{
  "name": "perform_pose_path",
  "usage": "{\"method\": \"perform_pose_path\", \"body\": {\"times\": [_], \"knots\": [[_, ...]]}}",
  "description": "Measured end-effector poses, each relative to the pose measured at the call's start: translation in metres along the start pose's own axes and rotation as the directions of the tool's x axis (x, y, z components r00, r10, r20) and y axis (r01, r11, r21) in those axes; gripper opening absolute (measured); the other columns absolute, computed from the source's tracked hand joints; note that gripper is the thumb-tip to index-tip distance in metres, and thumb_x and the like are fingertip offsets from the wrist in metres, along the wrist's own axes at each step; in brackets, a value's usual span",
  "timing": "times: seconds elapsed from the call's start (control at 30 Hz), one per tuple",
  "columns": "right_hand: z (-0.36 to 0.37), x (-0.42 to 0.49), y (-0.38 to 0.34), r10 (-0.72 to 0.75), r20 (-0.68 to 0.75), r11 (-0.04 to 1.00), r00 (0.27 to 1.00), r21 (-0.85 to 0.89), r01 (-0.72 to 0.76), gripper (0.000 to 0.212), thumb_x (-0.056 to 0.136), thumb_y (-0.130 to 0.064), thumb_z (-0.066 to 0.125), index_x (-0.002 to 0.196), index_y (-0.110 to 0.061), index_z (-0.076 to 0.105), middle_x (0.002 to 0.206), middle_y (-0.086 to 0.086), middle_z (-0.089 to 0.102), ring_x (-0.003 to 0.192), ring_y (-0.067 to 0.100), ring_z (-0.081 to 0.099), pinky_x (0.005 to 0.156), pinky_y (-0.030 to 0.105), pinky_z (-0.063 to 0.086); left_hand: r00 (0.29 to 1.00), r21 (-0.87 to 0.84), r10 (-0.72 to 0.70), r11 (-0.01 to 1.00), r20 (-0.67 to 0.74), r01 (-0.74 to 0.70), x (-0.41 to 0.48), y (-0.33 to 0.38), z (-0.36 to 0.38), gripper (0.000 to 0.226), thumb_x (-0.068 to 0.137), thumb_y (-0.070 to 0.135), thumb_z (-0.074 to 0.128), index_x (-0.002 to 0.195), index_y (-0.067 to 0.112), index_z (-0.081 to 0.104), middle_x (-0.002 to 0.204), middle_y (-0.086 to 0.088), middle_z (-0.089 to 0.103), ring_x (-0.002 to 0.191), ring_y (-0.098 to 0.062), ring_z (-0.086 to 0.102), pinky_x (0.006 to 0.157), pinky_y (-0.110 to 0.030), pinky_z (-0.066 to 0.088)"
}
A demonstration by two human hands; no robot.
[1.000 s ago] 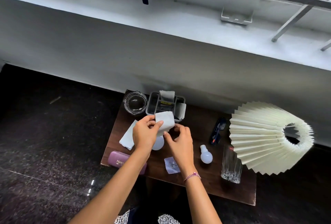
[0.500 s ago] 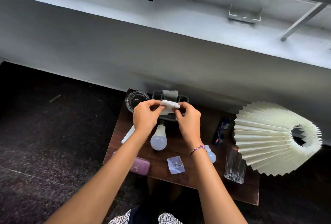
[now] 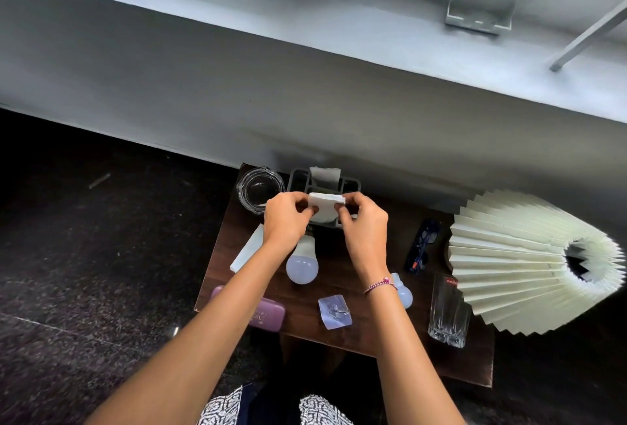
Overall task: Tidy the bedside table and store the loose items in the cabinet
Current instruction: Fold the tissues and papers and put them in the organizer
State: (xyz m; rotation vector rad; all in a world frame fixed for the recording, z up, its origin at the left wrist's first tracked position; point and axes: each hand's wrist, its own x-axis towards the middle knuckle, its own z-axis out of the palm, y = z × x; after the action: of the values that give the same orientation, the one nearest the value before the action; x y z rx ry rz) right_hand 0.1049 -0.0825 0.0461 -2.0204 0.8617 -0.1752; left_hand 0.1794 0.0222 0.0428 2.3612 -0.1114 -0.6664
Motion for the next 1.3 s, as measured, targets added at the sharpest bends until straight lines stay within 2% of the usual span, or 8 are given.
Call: {"method": "perform_pose_path", "body": {"times": [0.27,0.4,0.53,0.83,0.97,1.07,1.17,1.3], "knots": [[0.001,0.001,0.000,0.005,-0.006,1.000,1.000,-0.010,-0.005,0.015,0.088,-0.008,0.060,0.102,-0.008,0.065,0.098,0.004,0.067,0.085,0.013,0.064,0.078,0.027,0.055,0.999,0.065,0.027,0.997,0.027,-0.029,0.004,0.005,0.003,0.025,0.083,0.021,0.066,0.109,0.021,0.069,0.098,-0.001,0.071,0.089,-0.016,0.064,0.072,-0.027,0.049],[0.005,0.000,0.005,0.025,0.014,1.000,1.000,-0.020,-0.024,0.015,0.088,-0.009,0.061,0.102,-0.007,0.066,0.098,0.006,0.067,0.086,0.013,0.063,0.077,0.022,0.053,0.999,0.160,0.040,0.986,0.022,-0.043,0.003,-0.001,0.001,0.025,0.084,0.024,0.065,0.109,0.025,0.068,0.092,0.001,0.069,0.087,-0.019,0.064,0.064,-0.026,0.043],[0.010,-0.005,0.011,0.050,0.060,0.998,0.997,-0.042,-0.048,0.015,0.087,-0.007,0.061,0.101,-0.008,0.066,0.098,0.005,0.067,0.086,0.011,0.062,0.077,0.019,0.051,0.999,0.167,0.028,0.985,0.027,-0.032,0.000,-0.007,0.002,0.023,0.084,0.024,0.064,0.105,0.031,0.069,0.091,0.004,0.071,0.081,-0.015,0.063,0.063,-0.024,0.042],[0.015,-0.011,0.015,0.042,0.095,0.996,0.995,-0.086,-0.034,0.015,0.086,-0.003,0.060,0.098,-0.009,0.066,0.100,0.005,0.064,0.086,0.010,0.061,0.080,0.025,0.054,0.999,0.147,0.033,0.988,0.022,-0.036,-0.001,-0.012,0.004,0.026,0.082,0.028,0.067,0.108,0.032,0.067,0.102,0.010,0.071,0.088,-0.009,0.066,0.075,-0.027,0.052],[0.014,-0.014,0.015,0.027,0.130,0.993,0.991,-0.120,-0.011,0.022,0.085,0.005,0.057,0.101,-0.008,0.065,0.106,0.005,0.060,0.092,0.014,0.060,0.084,0.030,0.055,0.999,0.160,0.024,0.987,-0.047,-0.016,-0.006,-0.016,-0.002,0.038,0.076,0.033,0.074,0.112,0.036,0.063,0.100,0.014,0.071,0.095,-0.007,0.065,0.077,-0.026,0.052],[0.015,-0.019,0.013,0.030,0.121,0.993,0.992,-0.118,-0.016,0.025,0.085,0.006,0.056,0.104,-0.008,0.065,0.107,0.004,0.057,0.094,0.015,0.059,0.086,0.032,0.054,0.994,0.142,0.006,0.990,-0.106,0.009,-0.008,-0.024,-0.010,0.037,0.075,0.032,0.074,0.110,0.035,0.063,0.103,0.014,0.069,0.096,-0.006,0.064,0.077,-0.025,0.050],[0.021,-0.026,0.005,-0.002,0.065,0.996,0.998,-0.093,0.008,0.024,0.086,0.003,0.056,0.104,-0.010,0.064,0.105,0.001,0.055,0.093,0.013,0.058,0.085,0.032,0.054,0.989,0.101,-0.032,0.994,-0.144,0.047,-0.009,-0.036,-0.018,0.030,0.077,0.028,0.073,0.106,0.033,0.066,0.102,0.014,0.069,0.093,-0.006,0.064,0.080,-0.029,0.053],[0.036,-0.042,-0.011,-0.139,-0.009,0.990,0.990,-0.038,0.138,0.021,0.087,0.004,0.054,0.097,-0.010,0.066,0.098,0.002,0.055,0.086,0.015,0.058,0.079,0.032,0.053,0.981,0.067,-0.077,0.994,-0.178,0.091,-0.009,-0.056,-0.025,0.022,0.078,0.023,0.072,0.099,0.029,0.067,0.095,0.012,0.070,0.086,-0.007,0.064,0.081,-0.031,0.054]]}}
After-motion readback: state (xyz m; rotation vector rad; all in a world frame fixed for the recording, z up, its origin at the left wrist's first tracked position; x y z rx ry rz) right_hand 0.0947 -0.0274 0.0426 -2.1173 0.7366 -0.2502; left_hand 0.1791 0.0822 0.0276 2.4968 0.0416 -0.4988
